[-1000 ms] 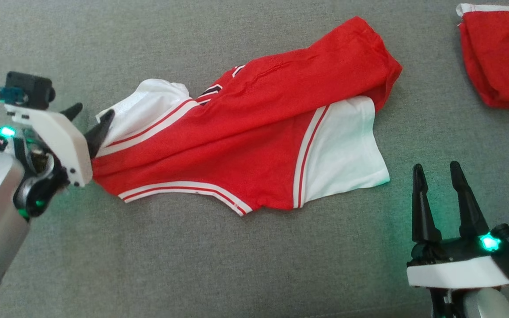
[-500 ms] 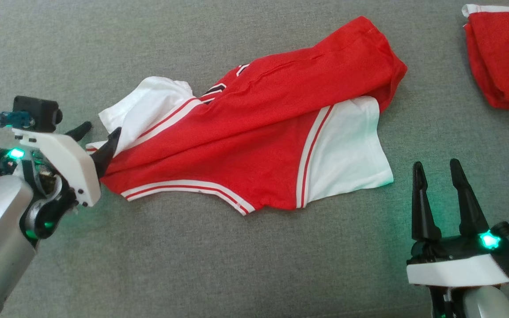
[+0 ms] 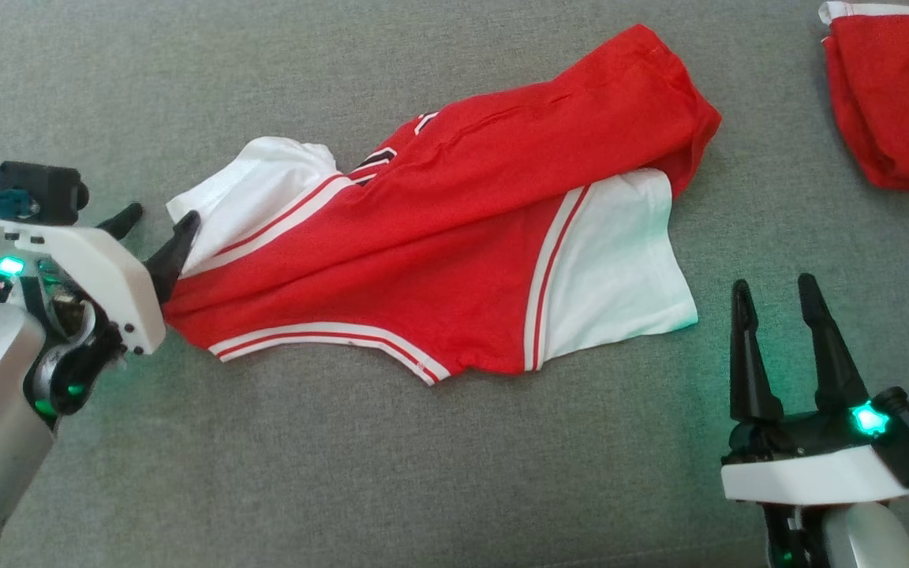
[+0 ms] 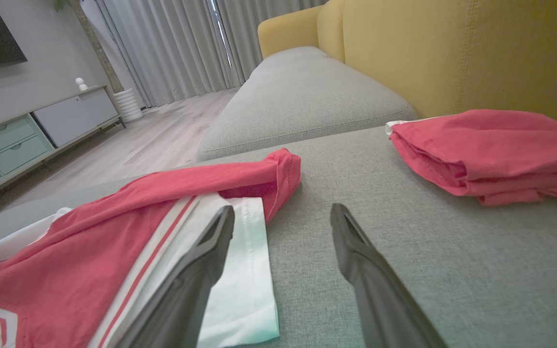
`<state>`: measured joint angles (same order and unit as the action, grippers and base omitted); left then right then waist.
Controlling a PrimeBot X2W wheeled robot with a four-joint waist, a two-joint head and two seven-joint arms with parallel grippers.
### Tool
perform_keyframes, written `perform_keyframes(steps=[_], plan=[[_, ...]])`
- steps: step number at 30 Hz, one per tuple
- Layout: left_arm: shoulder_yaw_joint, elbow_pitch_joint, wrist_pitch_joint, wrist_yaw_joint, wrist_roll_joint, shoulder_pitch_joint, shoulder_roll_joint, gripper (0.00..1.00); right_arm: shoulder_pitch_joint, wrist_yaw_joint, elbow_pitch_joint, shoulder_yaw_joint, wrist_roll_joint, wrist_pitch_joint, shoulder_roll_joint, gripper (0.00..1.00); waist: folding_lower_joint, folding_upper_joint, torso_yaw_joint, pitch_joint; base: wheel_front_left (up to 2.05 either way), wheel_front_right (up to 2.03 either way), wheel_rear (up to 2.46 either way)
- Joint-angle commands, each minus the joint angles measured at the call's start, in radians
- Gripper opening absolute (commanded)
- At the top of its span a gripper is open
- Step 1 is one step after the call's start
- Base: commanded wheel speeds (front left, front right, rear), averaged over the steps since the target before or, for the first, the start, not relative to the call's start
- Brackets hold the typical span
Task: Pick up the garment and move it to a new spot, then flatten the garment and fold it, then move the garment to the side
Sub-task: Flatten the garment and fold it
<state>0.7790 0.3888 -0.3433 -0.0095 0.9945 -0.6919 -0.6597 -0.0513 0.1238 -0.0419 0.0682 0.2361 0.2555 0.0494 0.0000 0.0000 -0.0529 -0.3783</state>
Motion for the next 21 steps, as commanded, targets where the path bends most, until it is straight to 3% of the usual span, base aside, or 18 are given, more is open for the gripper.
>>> perform_keyframes(steps=[1,4,5,7,8,9,10,11,12,13,14,17,21], plan=[[-0.043,-0.003,-0.003,-0.004,0.001,-0.053,-0.038,1.00,0.020,0.007,-0.028,0.030,-0.005,0.006,0.016,1.00,0.0000,0.0000,-0.003,-0.004,0.00,0.00,0.00],[-0.043,0.018,-0.002,-0.012,0.004,-0.061,-0.031,0.99,0.026,0.007,-0.031,0.031,-0.004,0.006,0.017,1.00,0.0000,0.0000,-0.009,-0.009,0.00,0.00,0.00],[-0.042,0.025,-0.004,-0.016,0.008,-0.062,-0.028,0.89,0.026,0.007,-0.031,0.029,-0.004,0.006,0.018,1.00,0.0000,0.0000,-0.010,-0.011,0.00,0.00,0.00],[-0.037,0.036,-0.014,-0.024,0.017,-0.059,-0.021,0.51,0.028,0.007,-0.031,0.025,-0.004,0.006,0.019,1.00,0.0000,0.0000,-0.014,-0.014,0.00,0.00,0.00],[-0.034,0.039,-0.020,-0.028,0.021,-0.057,-0.019,0.48,0.028,0.007,-0.032,0.024,-0.004,0.006,0.020,1.00,0.0000,0.0000,-0.016,-0.015,0.00,0.00,0.00],[-0.032,0.041,-0.026,-0.031,0.026,-0.055,-0.016,0.38,0.029,0.007,-0.032,0.022,-0.005,0.006,0.020,1.00,0.0000,0.0000,-0.017,-0.015,0.00,0.00,0.00],[-0.032,0.041,-0.026,-0.031,0.026,-0.055,-0.016,0.38,0.029,0.007,-0.032,0.022,-0.005,0.006,0.020,1.00,0.0000,0.0000,-0.017,-0.015,0.00,0.00,0.00],[-0.031,0.042,-0.032,-0.035,0.033,-0.052,-0.012,0.31,0.029,0.007,-0.032,0.020,-0.005,0.006,0.020,1.00,0.0000,0.0000,-0.018,-0.016,0.00,0.00,0.00],[-0.030,0.043,-0.039,-0.040,0.042,-0.049,-0.009,0.15,0.030,0.007,-0.032,0.019,-0.006,0.006,0.020,1.00,0.0000,0.0000,-0.019,-0.016,0.00,0.00,0.00],[-0.027,0.042,-0.048,-0.046,0.050,-0.046,-0.007,0.05,0.030,0.007,-0.033,0.018,-0.006,0.006,0.020,1.00,0.0000,0.0000,-0.019,-0.017,0.00,0.00,0.00],[-0.026,0.039,-0.059,-0.053,0.061,-0.043,-0.005,0.00,0.031,0.007,-0.033,0.018,-0.006,0.006,0.020,1.00,0.0000,0.0000,-0.019,-0.017,0.00,0.00,0.00],[-0.021,0.025,-0.073,-0.063,0.069,-0.039,-0.009,0.00,0.032,0.007,-0.033,0.015,-0.008,0.006,0.020,1.00,0.0000,0.0000,-0.017,-0.014,0.00,0.00,0.00],[-0.038,0.011,0.137,-0.037,-0.096,-0.098,-0.059,0.00,0.040,0.007,-0.031,0.018,-0.015,0.006,0.018,1.00,0.0000,0.0000,-0.006,0.000,0.00,0.00,0.00]])
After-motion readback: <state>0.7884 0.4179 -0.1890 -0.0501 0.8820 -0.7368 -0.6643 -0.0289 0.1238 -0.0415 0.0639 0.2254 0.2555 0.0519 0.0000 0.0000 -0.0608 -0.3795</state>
